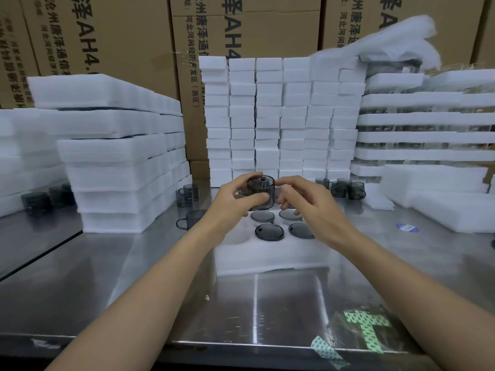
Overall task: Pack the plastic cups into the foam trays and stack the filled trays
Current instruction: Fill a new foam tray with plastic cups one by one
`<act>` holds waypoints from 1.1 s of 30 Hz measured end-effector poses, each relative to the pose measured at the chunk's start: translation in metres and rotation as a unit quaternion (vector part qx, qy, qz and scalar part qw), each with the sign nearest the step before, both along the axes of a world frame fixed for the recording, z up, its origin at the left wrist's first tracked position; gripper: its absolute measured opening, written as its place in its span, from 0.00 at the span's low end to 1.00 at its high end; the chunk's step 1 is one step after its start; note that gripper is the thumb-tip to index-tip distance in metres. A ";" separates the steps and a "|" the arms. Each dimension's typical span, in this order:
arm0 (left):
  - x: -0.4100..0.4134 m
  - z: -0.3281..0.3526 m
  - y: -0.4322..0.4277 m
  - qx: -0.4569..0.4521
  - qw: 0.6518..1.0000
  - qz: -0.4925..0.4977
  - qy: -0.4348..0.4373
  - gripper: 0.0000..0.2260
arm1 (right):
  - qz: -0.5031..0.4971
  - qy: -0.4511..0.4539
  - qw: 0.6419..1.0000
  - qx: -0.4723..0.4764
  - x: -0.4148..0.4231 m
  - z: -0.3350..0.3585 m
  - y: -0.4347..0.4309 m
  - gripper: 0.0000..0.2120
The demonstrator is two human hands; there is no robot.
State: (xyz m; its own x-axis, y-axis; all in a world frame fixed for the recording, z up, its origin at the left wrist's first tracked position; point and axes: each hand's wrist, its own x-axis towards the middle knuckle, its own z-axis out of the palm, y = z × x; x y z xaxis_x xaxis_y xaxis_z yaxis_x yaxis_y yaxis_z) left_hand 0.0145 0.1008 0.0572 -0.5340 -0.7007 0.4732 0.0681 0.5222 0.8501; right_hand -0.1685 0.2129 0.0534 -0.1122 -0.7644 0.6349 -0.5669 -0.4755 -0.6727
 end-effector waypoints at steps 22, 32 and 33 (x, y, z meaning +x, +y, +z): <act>0.026 -0.009 -0.040 0.086 0.992 0.086 0.030 0.18 | -0.002 -0.028 0.999 0.017 -0.006 -0.006 -0.010 0.19; 0.036 -0.006 -0.036 0.049 0.995 0.041 -0.077 0.15 | -0.003 -0.020 1.000 0.024 -0.007 -0.006 -0.009 0.10; 0.037 -0.006 -0.037 0.048 0.995 0.041 -0.075 0.15 | -0.004 -0.019 1.000 0.025 -0.006 -0.006 -0.009 0.09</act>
